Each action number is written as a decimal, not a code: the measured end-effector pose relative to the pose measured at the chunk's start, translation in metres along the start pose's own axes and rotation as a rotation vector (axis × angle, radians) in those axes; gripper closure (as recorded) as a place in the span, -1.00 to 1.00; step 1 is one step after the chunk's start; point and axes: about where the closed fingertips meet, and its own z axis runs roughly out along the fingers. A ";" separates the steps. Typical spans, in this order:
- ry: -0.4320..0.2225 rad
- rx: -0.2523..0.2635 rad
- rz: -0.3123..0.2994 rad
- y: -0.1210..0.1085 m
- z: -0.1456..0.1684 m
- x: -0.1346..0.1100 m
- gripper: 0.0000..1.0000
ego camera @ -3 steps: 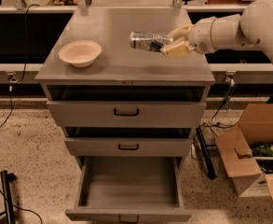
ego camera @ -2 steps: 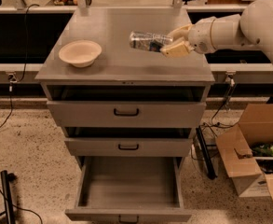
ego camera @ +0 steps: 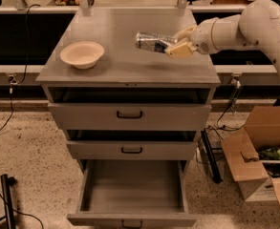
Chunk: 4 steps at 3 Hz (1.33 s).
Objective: Pick redbull can from bottom drawer and place on counter
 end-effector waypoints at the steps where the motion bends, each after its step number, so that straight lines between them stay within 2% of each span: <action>1: 0.013 0.012 0.028 -0.003 0.004 0.004 1.00; 2: 0.038 0.030 0.066 -0.008 0.005 0.012 1.00; 3: 0.077 0.058 0.127 -0.013 0.005 0.024 0.70; 4: 0.120 0.053 0.190 -0.014 0.006 0.037 0.21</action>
Offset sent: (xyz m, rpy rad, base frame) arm 0.0131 -0.0216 -0.0128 0.0218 0.0812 -0.1374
